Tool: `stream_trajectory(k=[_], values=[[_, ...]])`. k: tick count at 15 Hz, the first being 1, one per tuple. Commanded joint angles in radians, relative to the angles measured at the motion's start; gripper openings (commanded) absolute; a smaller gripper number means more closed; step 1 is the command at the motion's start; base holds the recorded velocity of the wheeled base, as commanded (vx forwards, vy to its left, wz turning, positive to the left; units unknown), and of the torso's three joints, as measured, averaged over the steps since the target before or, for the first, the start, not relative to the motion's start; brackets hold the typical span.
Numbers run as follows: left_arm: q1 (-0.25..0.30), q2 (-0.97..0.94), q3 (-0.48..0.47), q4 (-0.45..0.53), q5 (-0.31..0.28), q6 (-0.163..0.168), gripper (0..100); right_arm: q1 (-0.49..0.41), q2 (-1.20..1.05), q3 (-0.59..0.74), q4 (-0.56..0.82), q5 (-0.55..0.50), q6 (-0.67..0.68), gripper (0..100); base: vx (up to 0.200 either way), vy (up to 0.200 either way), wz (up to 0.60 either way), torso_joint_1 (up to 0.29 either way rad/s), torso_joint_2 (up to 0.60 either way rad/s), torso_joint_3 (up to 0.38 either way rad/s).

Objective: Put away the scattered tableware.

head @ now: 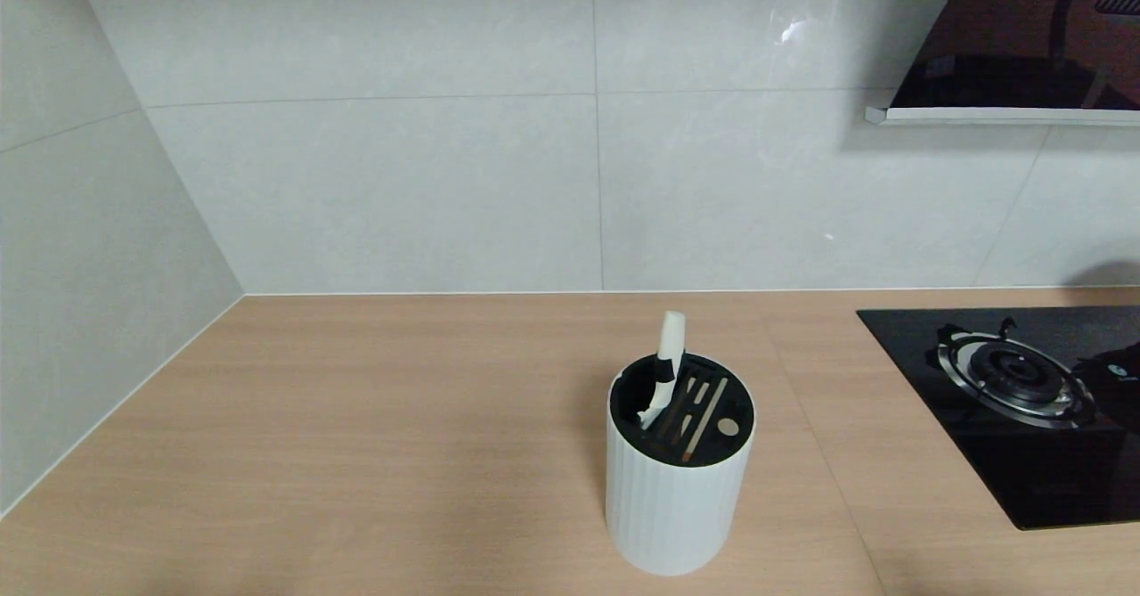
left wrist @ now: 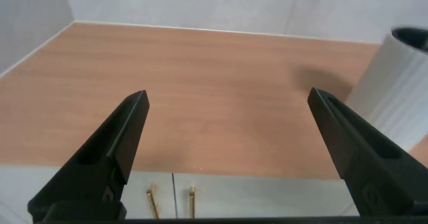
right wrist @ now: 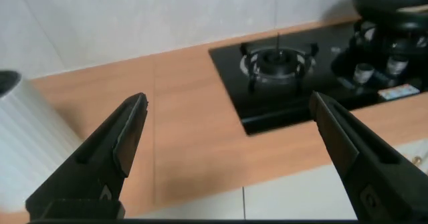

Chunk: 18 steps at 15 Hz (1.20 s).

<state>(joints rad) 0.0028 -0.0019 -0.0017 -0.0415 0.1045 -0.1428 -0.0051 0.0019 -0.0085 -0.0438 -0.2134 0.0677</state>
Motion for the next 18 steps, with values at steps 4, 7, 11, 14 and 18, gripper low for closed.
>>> stream_trajectory(k=[4,7,11,14,18], values=[[0.000,0.002,0.002,-0.001,0.141,0.180,100,0.001,-0.002,0.009,0.042,0.209,-0.092,100,0.000,0.000,0.00,0.000,0.00,0.000],[-0.001,0.003,0.002,0.057,-0.135,0.170,100,0.001,-0.002,0.009,0.042,0.209,-0.081,100,0.000,0.000,0.00,0.000,0.00,0.000],[0.000,0.002,0.002,0.046,-0.123,0.155,100,0.002,-0.002,0.007,0.042,0.218,-0.078,100,0.000,0.000,0.00,0.000,0.00,0.000],[-0.001,0.002,0.002,0.046,-0.121,0.154,100,0.002,-0.002,0.009,0.042,0.218,-0.078,100,0.000,0.000,0.00,0.000,0.00,0.000],[-0.001,0.002,0.002,0.046,-0.121,0.154,100,0.002,-0.002,0.009,0.042,0.218,-0.080,100,0.000,0.000,0.00,0.000,0.00,0.000]])
